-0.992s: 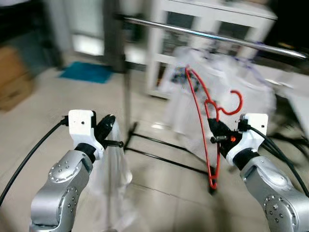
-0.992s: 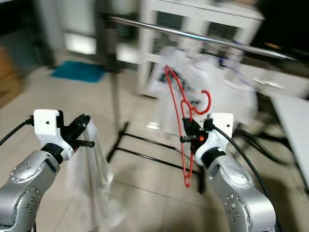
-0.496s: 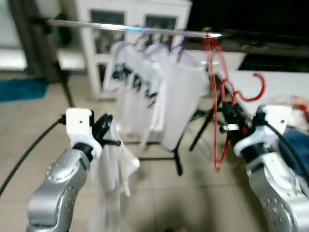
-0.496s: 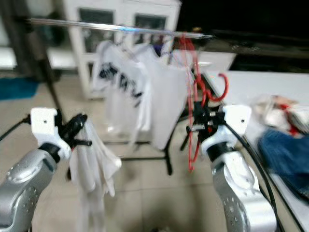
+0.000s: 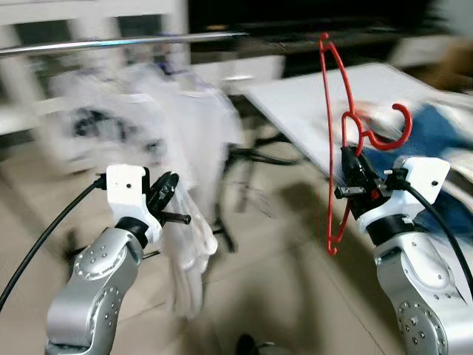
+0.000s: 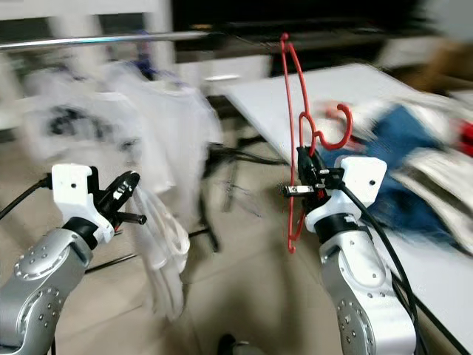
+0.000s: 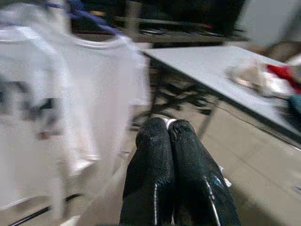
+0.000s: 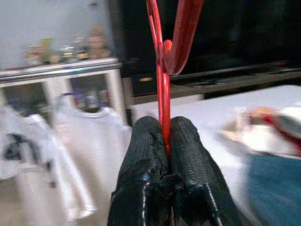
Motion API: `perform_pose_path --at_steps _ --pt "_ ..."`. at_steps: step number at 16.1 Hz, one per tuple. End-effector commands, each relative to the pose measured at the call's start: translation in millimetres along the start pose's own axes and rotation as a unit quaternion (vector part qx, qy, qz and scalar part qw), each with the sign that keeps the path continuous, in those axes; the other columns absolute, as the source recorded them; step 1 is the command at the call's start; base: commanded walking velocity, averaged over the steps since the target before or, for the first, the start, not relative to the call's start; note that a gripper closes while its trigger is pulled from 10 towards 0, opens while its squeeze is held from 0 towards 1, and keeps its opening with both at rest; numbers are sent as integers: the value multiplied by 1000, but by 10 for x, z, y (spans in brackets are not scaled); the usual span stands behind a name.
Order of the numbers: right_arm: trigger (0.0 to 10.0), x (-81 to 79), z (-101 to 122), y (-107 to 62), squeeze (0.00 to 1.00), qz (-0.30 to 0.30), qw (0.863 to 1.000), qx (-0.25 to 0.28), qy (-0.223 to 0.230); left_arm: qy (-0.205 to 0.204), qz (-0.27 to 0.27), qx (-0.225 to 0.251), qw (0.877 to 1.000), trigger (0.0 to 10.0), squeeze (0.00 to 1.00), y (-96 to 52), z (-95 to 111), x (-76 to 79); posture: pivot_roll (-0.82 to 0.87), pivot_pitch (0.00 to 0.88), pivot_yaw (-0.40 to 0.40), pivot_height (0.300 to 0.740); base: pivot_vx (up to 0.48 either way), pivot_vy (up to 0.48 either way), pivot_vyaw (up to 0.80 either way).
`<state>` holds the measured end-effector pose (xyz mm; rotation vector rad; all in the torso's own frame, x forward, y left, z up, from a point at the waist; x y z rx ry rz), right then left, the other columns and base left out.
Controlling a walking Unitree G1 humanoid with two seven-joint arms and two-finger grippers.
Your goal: Hang hanger
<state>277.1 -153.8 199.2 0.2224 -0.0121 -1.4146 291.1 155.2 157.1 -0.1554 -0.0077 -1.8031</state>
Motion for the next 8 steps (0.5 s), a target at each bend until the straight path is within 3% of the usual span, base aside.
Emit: perform_pose_path --at_steps 1,2,5,8 --pt "10000 13 30 -21 165 2 1000 1 -1 6 -11 6 1000 10000 0 27 41 68 73 0 -32 740 0 0 -800" --pt "10000 31 -32 -12 90 -1 999 -18 -28 6 -12 8 1000 10000 0 35 54 81 69 0 -44 740 0 0 -800" --pt "10000 65 -36 8 0 -19 998 -12 -56 6 -11 11 1000 10000 0 34 71 89 72 0 -49 740 0 0 -800" --pt "10000 23 -69 -24 0 6 999 -34 29 3 -16 12 1000 10000 0 74 65 102 56 0 -33 740 0 0 -788"
Point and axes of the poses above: a point about 5 cm out from each wrist's last joint towards the gripper, its own y axis pointing out of the wrist towards the gripper, its own z axis along the axis of the wrist's last joint, x = y × z, the point moved 4 cm from there along y, pointing out of the wrist towards the gripper
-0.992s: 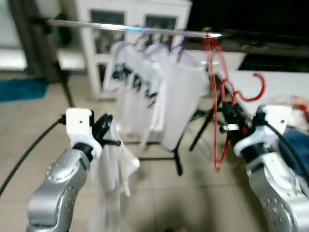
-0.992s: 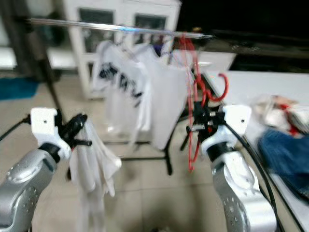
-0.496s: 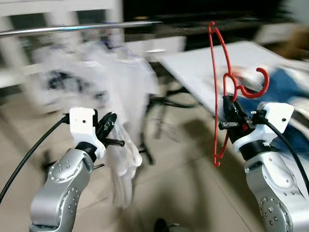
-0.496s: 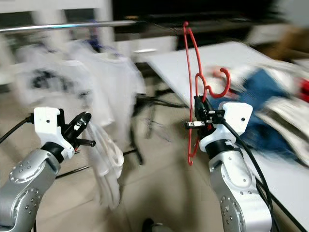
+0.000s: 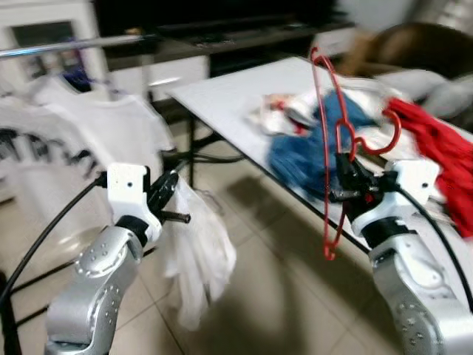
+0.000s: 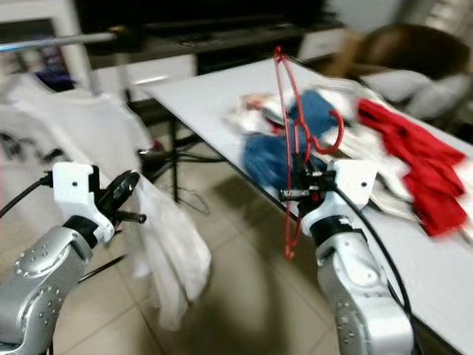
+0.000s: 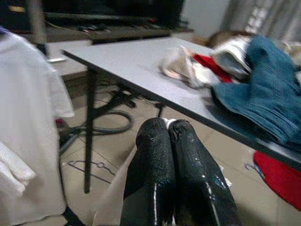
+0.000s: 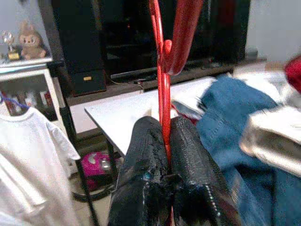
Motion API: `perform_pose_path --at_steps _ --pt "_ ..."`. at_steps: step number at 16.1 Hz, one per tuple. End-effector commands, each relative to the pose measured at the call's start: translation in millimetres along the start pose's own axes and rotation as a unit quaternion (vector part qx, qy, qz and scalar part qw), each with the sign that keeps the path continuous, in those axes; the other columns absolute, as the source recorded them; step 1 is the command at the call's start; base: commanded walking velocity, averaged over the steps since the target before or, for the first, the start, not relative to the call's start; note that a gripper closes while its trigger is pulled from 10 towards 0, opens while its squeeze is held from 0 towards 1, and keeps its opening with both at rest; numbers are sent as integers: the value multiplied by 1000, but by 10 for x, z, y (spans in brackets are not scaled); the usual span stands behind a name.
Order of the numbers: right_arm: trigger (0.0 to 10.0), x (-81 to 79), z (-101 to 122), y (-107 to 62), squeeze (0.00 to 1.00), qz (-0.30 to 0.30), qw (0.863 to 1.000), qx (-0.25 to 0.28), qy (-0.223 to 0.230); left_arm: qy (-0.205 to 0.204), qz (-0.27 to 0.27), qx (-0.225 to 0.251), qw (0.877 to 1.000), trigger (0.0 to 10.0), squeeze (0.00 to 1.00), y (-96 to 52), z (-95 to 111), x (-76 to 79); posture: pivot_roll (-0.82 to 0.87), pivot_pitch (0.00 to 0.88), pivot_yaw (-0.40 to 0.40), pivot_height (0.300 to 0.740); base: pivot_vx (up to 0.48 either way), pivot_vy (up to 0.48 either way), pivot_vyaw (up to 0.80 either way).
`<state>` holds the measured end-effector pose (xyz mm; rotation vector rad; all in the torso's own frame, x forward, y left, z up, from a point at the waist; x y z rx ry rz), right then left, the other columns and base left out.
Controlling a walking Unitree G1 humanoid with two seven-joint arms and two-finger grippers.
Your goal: Hang hanger
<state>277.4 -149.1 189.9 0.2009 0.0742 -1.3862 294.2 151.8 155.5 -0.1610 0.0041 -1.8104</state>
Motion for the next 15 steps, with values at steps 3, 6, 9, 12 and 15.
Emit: perform_pose_path --at_steps 3,6,9,12,15 --pt "10000 83 69 -27 0 -19 1000 3 -1 1 -31 25 999 10000 0 134 125 134 26 0 -13 740 0 0 -783" --pt "10000 133 72 -49 0 -23 999 2 -31 1 -33 22 999 10000 0 116 86 167 28 0 -14 740 0 0 -796" --pt "10000 128 122 -37 0 -14 1000 8 -16 4 -30 25 999 10000 0 130 107 138 38 0 -16 740 0 0 -800" --pt "10000 89 129 -19 0 -6 1000 5 2 8 -33 30 999 10000 0 154 137 138 42 0 -13 740 0 0 -800" --pt "10000 93 145 -29 0 -15 999 17 44 8 -37 27 999 10000 0 138 118 165 45 0 -16 740 0 0 -800"
Point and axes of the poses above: a point about 5 cm out from each wrist's last joint towards the gripper, its own y axis pointing out of the wrist towards the gripper, its own z axis along the axis of the wrist's last joint, x = y × z, the point moved 4 cm from there along y, pointing out of the wrist towards the gripper
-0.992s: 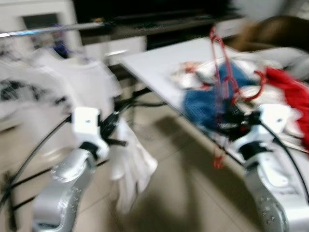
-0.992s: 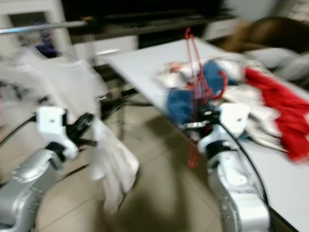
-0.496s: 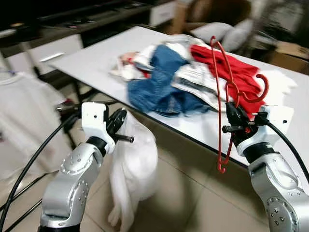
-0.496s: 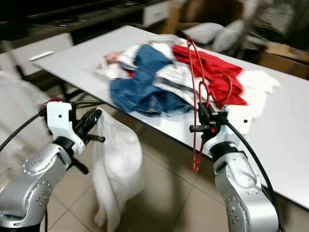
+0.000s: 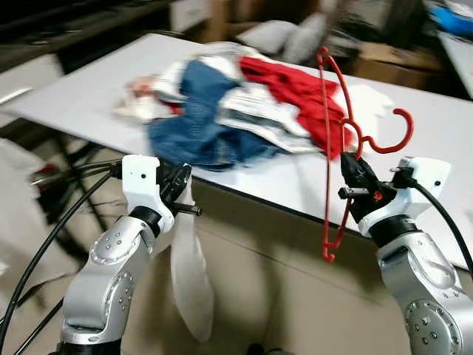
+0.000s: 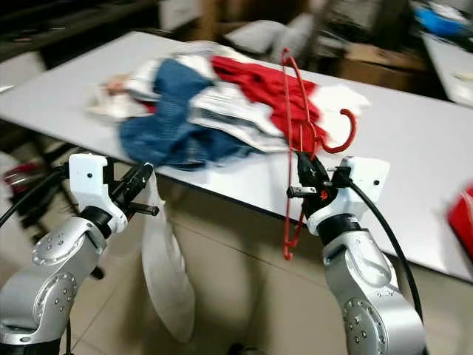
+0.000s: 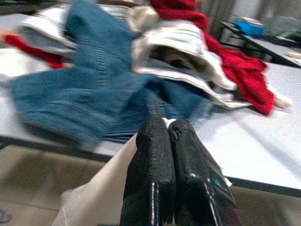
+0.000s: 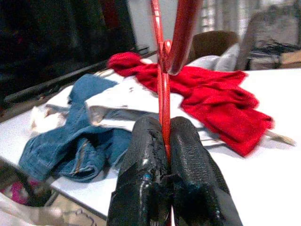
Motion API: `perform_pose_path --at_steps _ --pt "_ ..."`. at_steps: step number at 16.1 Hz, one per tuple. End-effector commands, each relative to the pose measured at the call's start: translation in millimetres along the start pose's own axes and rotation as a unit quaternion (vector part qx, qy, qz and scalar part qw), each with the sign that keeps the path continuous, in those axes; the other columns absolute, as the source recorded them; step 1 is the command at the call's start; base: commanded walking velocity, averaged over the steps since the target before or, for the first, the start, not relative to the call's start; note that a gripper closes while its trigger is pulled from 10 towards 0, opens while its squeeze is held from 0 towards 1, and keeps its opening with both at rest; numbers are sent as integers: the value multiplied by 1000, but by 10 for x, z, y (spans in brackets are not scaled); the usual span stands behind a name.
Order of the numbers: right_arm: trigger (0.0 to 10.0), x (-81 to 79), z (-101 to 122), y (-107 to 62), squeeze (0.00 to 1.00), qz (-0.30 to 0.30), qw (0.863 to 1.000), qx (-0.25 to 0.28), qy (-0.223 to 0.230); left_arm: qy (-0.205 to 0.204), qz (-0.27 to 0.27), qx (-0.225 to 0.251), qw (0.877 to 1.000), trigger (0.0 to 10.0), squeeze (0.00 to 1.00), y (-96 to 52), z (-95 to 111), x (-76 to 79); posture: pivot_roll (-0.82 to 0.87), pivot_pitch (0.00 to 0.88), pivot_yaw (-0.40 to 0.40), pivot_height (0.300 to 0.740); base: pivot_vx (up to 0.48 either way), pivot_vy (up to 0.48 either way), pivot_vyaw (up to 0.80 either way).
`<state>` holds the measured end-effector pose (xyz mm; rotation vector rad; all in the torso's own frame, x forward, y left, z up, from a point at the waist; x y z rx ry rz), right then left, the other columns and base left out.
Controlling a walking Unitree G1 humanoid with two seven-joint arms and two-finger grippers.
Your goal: Hang hanger
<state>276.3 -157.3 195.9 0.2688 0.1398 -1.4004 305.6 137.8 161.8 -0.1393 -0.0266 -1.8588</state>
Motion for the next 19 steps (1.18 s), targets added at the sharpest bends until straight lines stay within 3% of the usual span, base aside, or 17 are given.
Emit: perform_pose_path --at_steps 1,6,9,12,13,15,19 --pt "10000 33 84 -14 0 -6 1000 14 10 7 -12 12 1000 10000 0 3 55 49 43 0 -17 740 0 0 -800" --pt "10000 78 67 3 0 -18 1000 -9 -18 -4 -14 21 1000 10000 0 6 73 65 38 0 -23 740 0 0 -688" --pt "10000 95 124 24 0 -13 997 3 -77 -7 -11 18 1000 10000 0 15 87 56 41 0 -29 740 0 0 -760" --pt "10000 198 141 44 0 -53 995 14 -79 -16 -10 17 1000 10000 0 18 95 43 42 0 -31 740 0 0 -775" --pt "10000 136 88 54 0 -23 998 -6 -51 -17 -10 19 1000 10000 0 19 99 44 39 0 -31 740 0 0 -756" --pt "10000 116 77 50 0 -20 999 -7 -36 -19 -17 23 999 10000 0 32 110 82 37 0 -31 740 0 0 -756" --pt "10000 150 -8 36 0 -27 998 -31 -44 -16 -24 24 999 10000 0 10 106 110 24 0 -37 740 0 0 -778"
Point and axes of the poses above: a point about 5 cm out from each wrist's last joint towards the gripper, its own y axis pointing out of the wrist towards the gripper, its own z axis along the axis of the wrist's last joint, x = y × z, the point moved 4 cm from there along y, pointing out of the wrist towards the gripper
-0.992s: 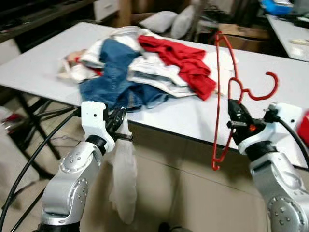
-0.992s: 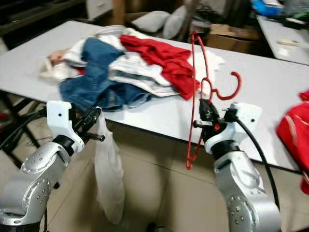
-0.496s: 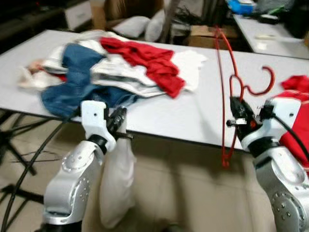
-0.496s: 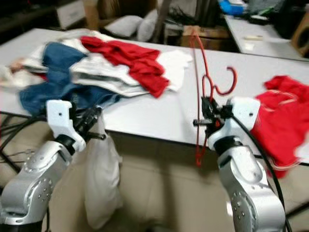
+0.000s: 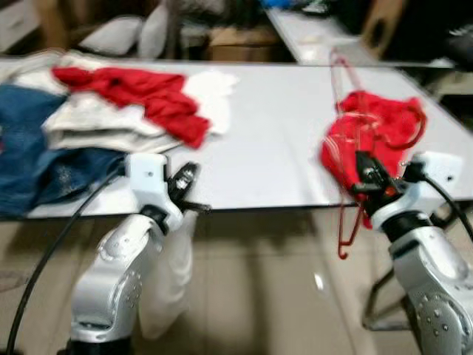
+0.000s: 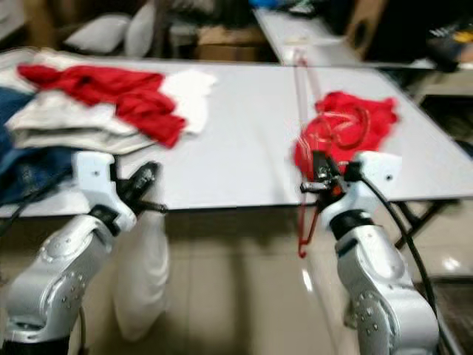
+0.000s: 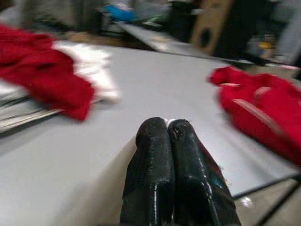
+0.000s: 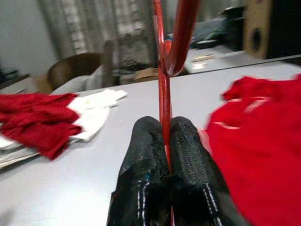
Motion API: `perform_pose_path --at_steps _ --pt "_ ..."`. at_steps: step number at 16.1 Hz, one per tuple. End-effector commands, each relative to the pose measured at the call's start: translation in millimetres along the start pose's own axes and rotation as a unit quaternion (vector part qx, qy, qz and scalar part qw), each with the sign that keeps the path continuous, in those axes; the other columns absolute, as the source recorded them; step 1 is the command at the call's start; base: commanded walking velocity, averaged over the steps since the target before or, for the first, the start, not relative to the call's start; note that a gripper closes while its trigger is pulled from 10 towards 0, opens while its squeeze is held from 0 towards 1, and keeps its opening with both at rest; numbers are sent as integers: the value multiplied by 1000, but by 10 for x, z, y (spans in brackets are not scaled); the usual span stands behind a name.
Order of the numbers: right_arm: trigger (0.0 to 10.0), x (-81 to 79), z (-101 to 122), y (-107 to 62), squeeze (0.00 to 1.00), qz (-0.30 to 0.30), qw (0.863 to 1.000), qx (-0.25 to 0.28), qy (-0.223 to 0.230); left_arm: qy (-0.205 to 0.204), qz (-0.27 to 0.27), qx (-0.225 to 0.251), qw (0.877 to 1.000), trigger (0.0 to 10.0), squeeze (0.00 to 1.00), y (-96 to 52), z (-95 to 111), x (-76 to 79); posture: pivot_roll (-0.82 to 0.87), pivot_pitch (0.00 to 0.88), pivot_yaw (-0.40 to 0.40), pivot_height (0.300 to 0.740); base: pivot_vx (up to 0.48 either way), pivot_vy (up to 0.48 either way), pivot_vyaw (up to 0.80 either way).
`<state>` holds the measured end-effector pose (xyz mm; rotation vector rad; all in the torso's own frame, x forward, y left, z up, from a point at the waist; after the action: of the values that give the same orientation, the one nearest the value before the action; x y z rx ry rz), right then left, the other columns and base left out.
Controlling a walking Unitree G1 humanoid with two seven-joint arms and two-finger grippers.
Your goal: Hang hanger
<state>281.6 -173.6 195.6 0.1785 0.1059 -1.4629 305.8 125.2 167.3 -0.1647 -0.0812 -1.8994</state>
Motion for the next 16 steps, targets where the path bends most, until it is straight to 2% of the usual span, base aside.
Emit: perform_pose_path --at_steps 1,4,7,9,11,16 --pt "10000 1 -56 3 0 -4 1000 -16 -6 2 -2 5 1000 10000 0 -43 26 -19 13 0 -29 740 0 0 -788" --pt "10000 29 -44 3 0 -5 1000 -20 -13 0 9 16 1000 10000 0 -26 42 -53 5 0 -23 740 0 0 -800" --pt "10000 -20 -44 8 0 9 1000 -24 -11 1 -12 42 999 10000 0 9 146 0 3 0 -21 740 0 0 -800" --pt "10000 -60 -154 -28 0 26 998 -55 -17 -1 -20 42 999 10000 0 1 135 22 1 0 -20 740 0 0 -659" --pt "10000 -82 -298 -86 0 48 994 -93 -40 -5 -28 40 999 10000 0 -11 109 55 -4 0 -24 740 124 0 0" --pt "10000 -122 -354 -131 0 69 990 -115 -41 -15 -43 40 998 10000 0 -17 83 111 -13 0 -30 740 306 0 0"
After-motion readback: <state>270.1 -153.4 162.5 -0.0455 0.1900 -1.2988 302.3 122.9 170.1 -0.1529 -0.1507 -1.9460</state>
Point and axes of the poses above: a point about 5 cm out from each wrist's last joint towards the gripper, its own y axis pointing out of the wrist towards the gripper, its own z axis along the axis of the wrist's last joint, x = y × z, the point moved 4 cm from there along y, pointing out of the wrist towards the gripper
